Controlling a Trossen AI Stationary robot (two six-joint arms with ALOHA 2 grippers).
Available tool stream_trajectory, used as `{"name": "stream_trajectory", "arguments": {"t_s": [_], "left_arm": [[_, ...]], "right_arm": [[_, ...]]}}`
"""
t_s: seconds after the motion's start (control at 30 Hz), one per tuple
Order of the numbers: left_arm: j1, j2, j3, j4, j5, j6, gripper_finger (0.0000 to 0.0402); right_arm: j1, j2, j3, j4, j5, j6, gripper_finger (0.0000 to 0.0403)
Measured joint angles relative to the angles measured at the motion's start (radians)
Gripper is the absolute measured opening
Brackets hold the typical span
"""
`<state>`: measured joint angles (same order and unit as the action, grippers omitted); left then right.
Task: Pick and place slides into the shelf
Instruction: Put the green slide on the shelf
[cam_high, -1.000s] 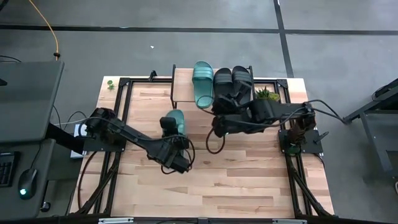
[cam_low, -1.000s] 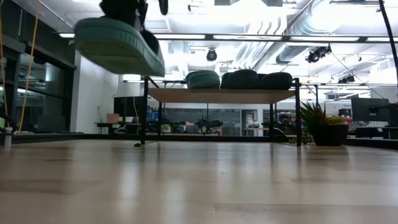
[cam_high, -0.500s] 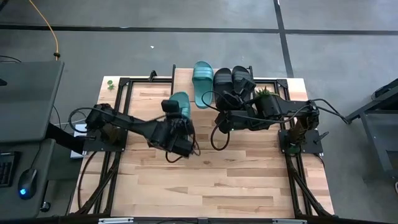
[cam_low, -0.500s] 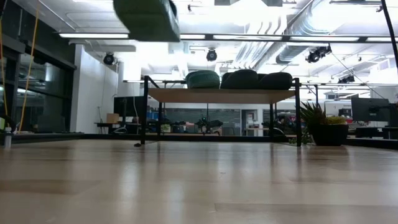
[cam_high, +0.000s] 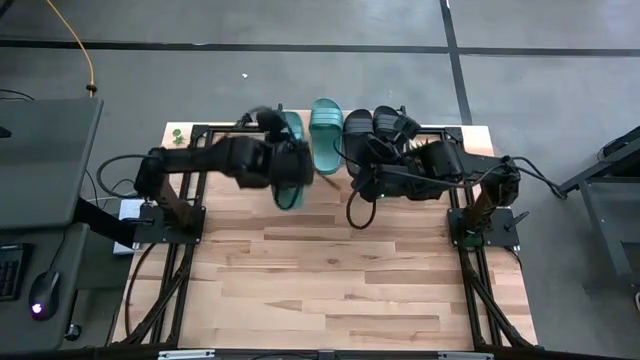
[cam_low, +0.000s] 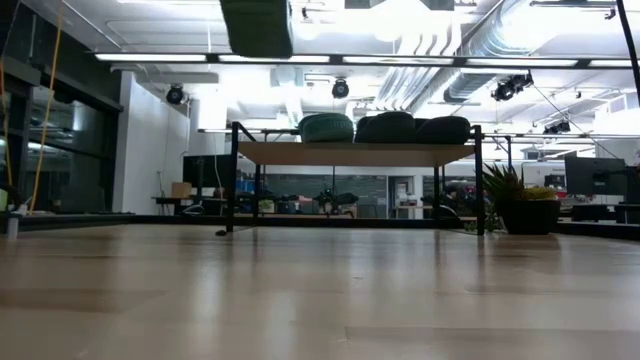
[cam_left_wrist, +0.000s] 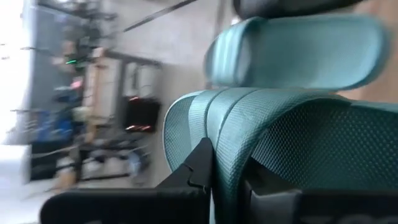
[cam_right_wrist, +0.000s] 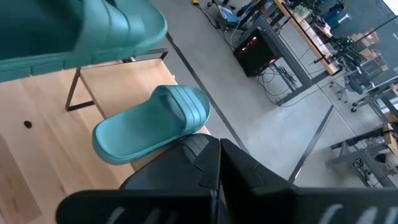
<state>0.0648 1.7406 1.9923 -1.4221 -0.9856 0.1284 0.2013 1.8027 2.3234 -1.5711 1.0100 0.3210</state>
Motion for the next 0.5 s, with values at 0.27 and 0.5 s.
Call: {"name": "stream_trajectory", "arguments": {"t_s": [0.27,0.5], "left_arm": [[0.133,-0.017,0.0,0.207,0.178,0.207,0.0017],[0.238,-0.015,-0.029,0.279,0.288,0.252,0.0011]], "right_arm": [[-0.019,0.0,0.0,0.0,-0.043,-0.008,0.0],[-0.018,0.0,0.0,0.0,-0.05,-0.012,0.0]]}}
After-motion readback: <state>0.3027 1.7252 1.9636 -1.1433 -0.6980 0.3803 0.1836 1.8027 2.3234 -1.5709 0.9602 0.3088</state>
